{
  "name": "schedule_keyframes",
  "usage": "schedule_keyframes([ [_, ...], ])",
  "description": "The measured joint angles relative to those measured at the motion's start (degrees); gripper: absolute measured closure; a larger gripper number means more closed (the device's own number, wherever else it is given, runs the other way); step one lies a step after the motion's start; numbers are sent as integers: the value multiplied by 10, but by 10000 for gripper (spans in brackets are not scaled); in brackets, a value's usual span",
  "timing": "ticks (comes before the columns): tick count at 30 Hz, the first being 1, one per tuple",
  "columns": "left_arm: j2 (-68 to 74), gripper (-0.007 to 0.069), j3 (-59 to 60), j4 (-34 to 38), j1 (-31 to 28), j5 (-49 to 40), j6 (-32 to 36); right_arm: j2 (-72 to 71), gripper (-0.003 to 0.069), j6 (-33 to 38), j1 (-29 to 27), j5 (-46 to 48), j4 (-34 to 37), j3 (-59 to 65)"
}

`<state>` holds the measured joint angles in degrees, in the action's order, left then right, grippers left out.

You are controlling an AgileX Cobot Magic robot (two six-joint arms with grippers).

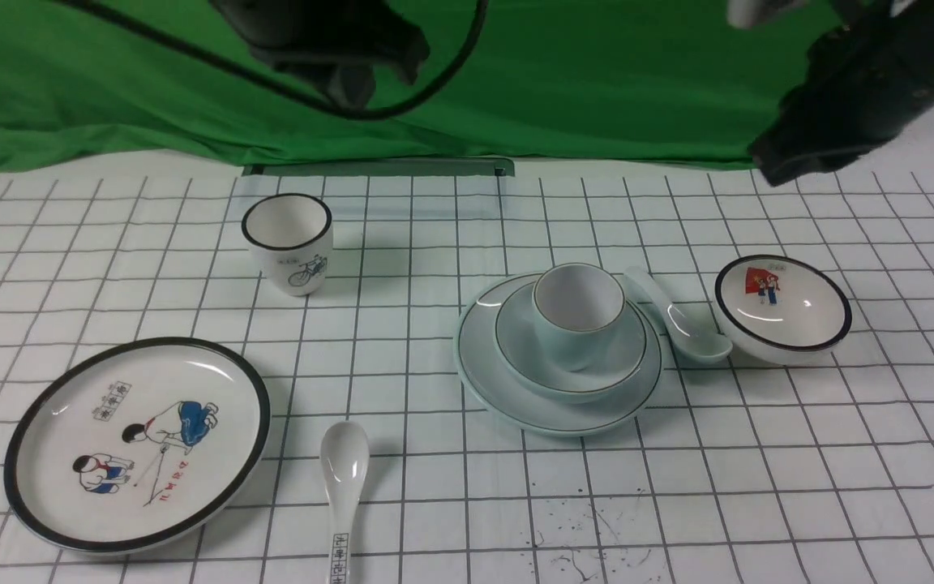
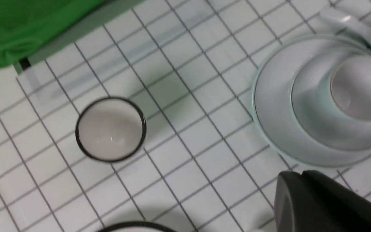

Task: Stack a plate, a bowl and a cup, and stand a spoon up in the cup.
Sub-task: Use the right arm to grab a blue soup spoon

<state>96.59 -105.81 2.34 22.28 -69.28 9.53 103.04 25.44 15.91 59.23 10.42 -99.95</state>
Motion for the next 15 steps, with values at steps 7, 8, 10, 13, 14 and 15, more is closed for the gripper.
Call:
schedule_keyframes([
  [7,-106,663,171,14,0,64,0,102,249,-11,46,-57,-56,-24],
  [8,-120,664,195,15,0,73,0,120,224,-16,49,-69,-68,-24],
  [10,-135,662,222,17,0,88,0,138,214,-26,50,-86,-79,-24],
  [13,-148,662,255,17,0,102,0,169,215,-40,50,-114,-93,-25],
  [14,-148,662,256,17,0,103,0,170,215,-40,50,-115,-93,-25],
  [15,-148,662,260,17,0,106,0,181,215,-49,50,-125,-95,-25],
])
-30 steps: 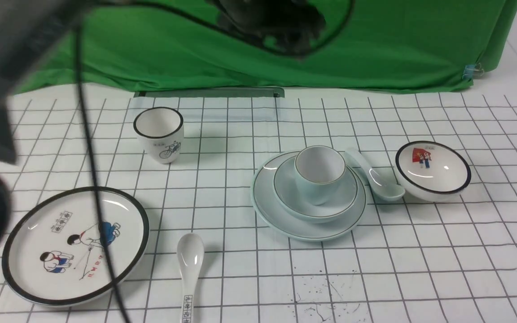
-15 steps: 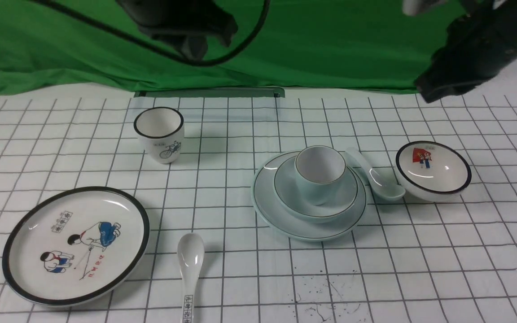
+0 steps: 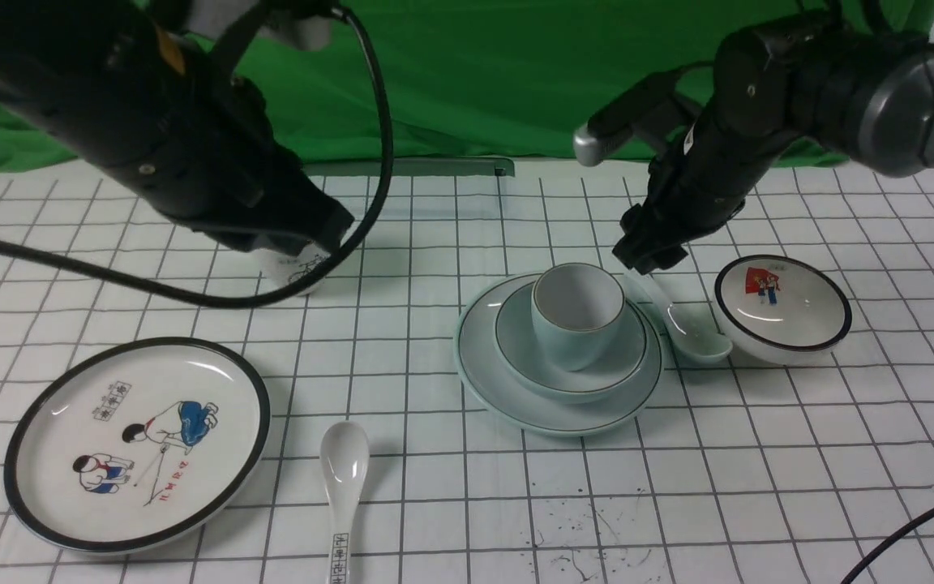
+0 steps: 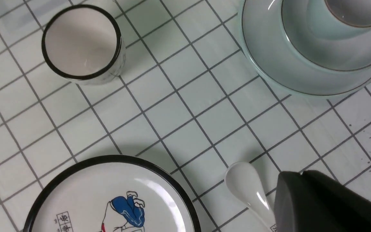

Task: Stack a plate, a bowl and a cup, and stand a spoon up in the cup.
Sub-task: Use the right arm to grab a blue soup spoon

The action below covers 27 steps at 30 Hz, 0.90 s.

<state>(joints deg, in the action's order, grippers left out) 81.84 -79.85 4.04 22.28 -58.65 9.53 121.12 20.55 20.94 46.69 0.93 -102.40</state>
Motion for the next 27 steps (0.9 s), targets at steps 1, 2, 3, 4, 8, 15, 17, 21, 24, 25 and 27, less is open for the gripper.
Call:
schedule_keyframes([
  [1,1,662,1,0,0,2,0,7,215,-2,0,-5,0,0],
  [2,1,662,2,0,0,6,0,12,215,-4,0,-9,0,0],
  [3,1,662,3,0,0,13,0,17,216,-9,0,-13,-2,0],
  [4,1,662,3,0,0,19,0,21,216,-12,0,-16,-5,0],
  [8,1,661,3,0,0,28,0,35,216,-30,0,-20,-19,0],
  [15,1,661,3,0,0,32,0,52,216,-46,-11,-38,-20,-1],
  [17,1,661,3,0,0,34,-1,60,216,-54,-16,-40,-22,-1],
  [21,1,661,3,0,0,39,-1,71,216,-59,-18,-40,-22,-1],
  [24,1,661,3,0,0,40,-3,71,216,-64,-18,-40,-22,-1],
  [25,1,661,3,0,0,42,-3,70,216,-64,-18,-38,-22,-4],
  [27,1,661,3,0,0,43,-3,69,216,-67,-18,-31,-22,-10],
])
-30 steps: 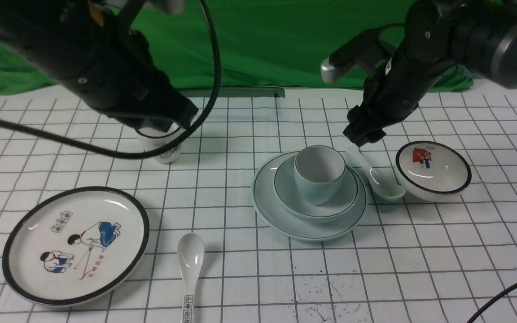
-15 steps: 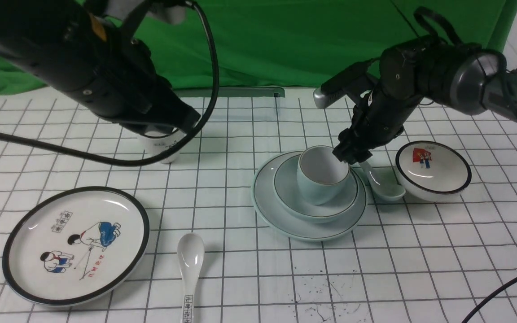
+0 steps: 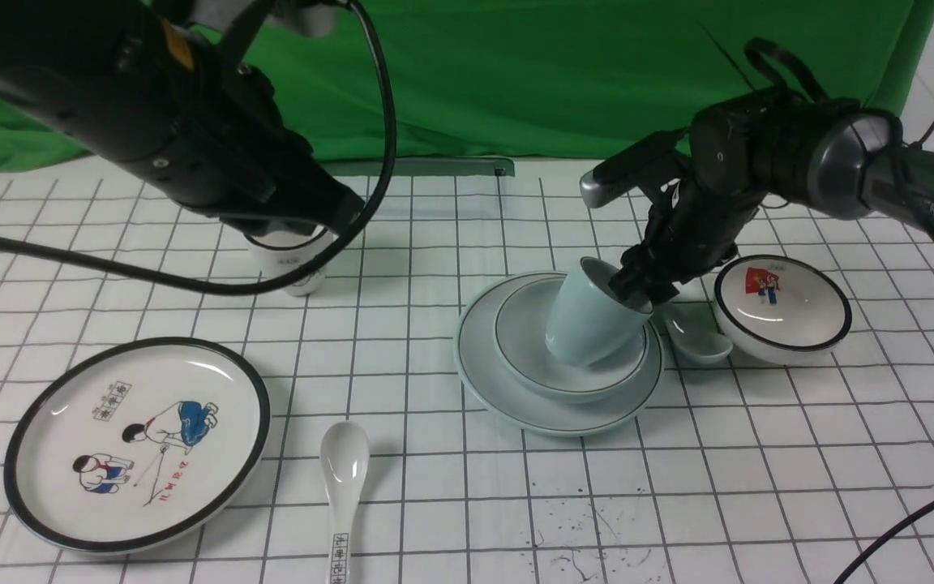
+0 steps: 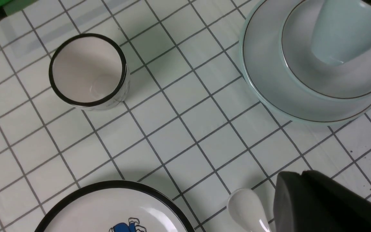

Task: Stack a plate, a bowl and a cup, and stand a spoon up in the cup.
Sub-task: Use the right arm to grab a blue soup spoon

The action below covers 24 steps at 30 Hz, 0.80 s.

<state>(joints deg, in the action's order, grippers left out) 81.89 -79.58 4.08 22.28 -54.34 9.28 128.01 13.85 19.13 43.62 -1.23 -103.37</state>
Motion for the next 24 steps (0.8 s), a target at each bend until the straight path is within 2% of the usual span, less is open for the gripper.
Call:
schedule_keyframes([
  [17,17,661,0,3,0,39,-1,-48,216,35,2,124,66,-69],
  [22,60,661,0,40,0,46,16,-84,216,46,2,157,74,-70],
  [24,83,661,0,78,0,65,41,-98,216,63,4,181,81,-70],
])
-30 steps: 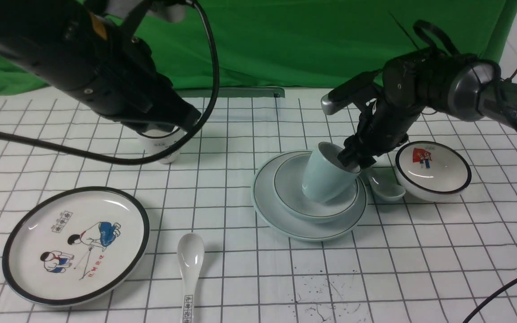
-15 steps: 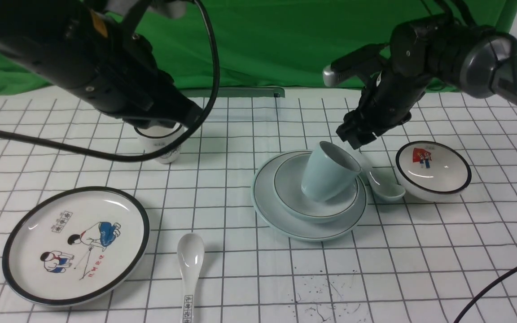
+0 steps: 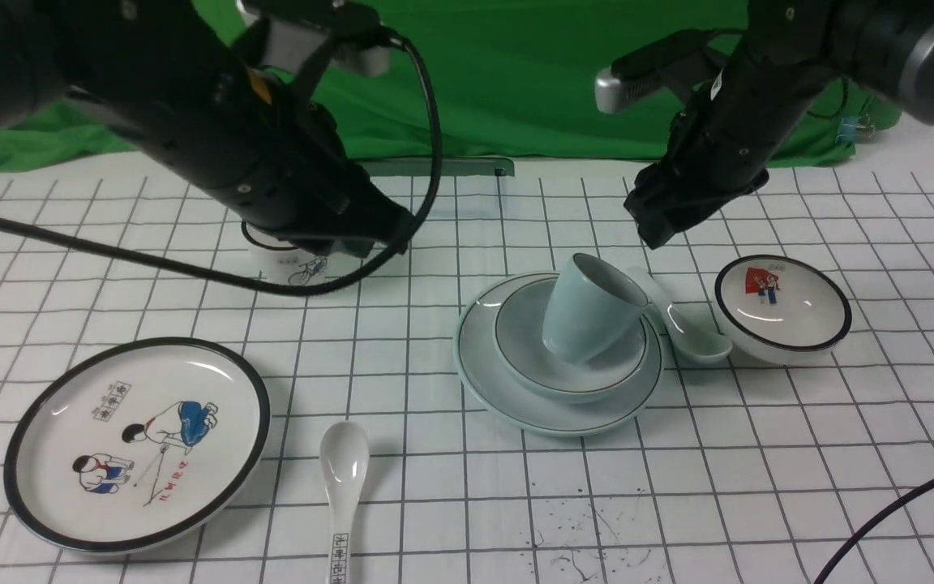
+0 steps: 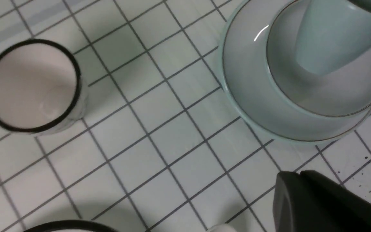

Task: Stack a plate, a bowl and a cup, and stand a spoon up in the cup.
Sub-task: Use the right arm to grab a blue soup spoon

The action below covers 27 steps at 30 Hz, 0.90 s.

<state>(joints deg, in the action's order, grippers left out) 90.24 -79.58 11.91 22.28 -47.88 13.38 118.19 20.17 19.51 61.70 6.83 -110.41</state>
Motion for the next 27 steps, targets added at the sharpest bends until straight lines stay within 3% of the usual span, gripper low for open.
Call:
schedule_keyframes([
  [6,69,661,-41,87,24,20,66,-64,216,14,-1,65,-32,1],
  [11,145,661,-149,59,72,0,65,-161,216,11,-30,72,-46,4],
  [16,239,638,-299,41,103,-51,17,-265,216,11,-66,76,-54,40],
  [20,313,524,-418,36,103,-101,-17,-326,216,14,-81,64,-57,90],
  [23,372,349,-496,27,103,-151,-41,-361,216,20,-82,37,-57,137],
  [24,375,337,-500,27,103,-157,-42,-361,216,20,-82,35,-57,139],
  [25,401,242,-528,23,103,-176,-58,-373,216,21,-82,14,-57,158],
  [27,422,151,-541,7,103,-190,-87,-380,216,22,-82,0,-57,173],
])
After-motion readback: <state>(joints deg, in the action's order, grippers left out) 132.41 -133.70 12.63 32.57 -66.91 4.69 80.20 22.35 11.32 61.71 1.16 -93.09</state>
